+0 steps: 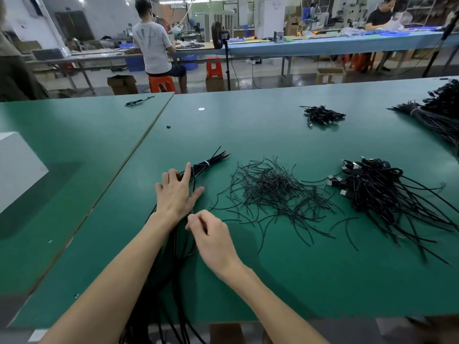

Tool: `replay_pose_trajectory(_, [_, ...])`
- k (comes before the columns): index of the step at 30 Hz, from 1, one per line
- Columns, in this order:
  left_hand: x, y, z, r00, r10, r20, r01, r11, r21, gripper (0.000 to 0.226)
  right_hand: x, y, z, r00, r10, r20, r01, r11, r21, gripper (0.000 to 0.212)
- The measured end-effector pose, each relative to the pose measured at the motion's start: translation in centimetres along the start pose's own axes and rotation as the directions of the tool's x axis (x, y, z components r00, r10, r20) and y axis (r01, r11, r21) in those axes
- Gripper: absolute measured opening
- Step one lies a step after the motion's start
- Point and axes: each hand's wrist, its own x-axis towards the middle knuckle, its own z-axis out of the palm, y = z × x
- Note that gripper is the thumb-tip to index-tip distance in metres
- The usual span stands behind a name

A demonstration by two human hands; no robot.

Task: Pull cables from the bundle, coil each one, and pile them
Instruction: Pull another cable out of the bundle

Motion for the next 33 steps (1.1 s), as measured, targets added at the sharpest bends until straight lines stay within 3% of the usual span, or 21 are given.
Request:
replay_pose_trajectory(3, [0.6,0.5,-0.2,0.982,0.168,-0.082,-0.173,0.983,-0.054,0.080,0.3,0.5,-0.9,0.994,0.058,-0.097,-0.043,0.989,0.143,0.025])
replay_pose_trajectory(5, [1.4,0.7,0.1,0.970,0.237,-0.053,-0.240,0.967,-0.082,0.073,0.5,0.7,-1.2,0.991,0.076,-0.110,-0.053,0.980,0.194,0.026])
replay_pose_trajectory(9, [2.9,0.8,1.5,0.990,0.133,0.055,-0.129,0.989,-0.077,0.053,0.5,0.8,-1.1,0.994,0.048,-0.103,-0.030,0.986,0.166,0.026])
replay_pose_trajectory(21, [4.7,-1.4,3.3,0.981,0.191,0.045,-0.183,0.972,-0.148,0.052,-1.0,0.1,-0.6,0.972,-0.108,0.209,0.111,0.994,-0.005,0.025])
replay_pose_trajectory(27, [5.4,-2.0,3.7,0.990,0.139,0.025,-0.131,0.971,-0.198,0.053,-1.3,-0.5,-1.2,0.971,-0.136,0.196,0.123,0.989,0.079,0.025])
replay_pose_trajectory(31, [6.1,-2.8,3.6,0.997,0.066,0.052,-0.053,0.973,-0.223,0.054,-2.2,-0.6,-1.0,0.955,-0.212,0.207,0.214,0.977,0.013,0.023])
replay_pose_trajectory(33, [6.3,-2.9,3.5,0.998,0.037,0.051,-0.023,0.970,-0.242,0.053,-1.9,-0.7,-1.4,0.979,-0.179,0.093,0.166,0.977,0.131,0.026])
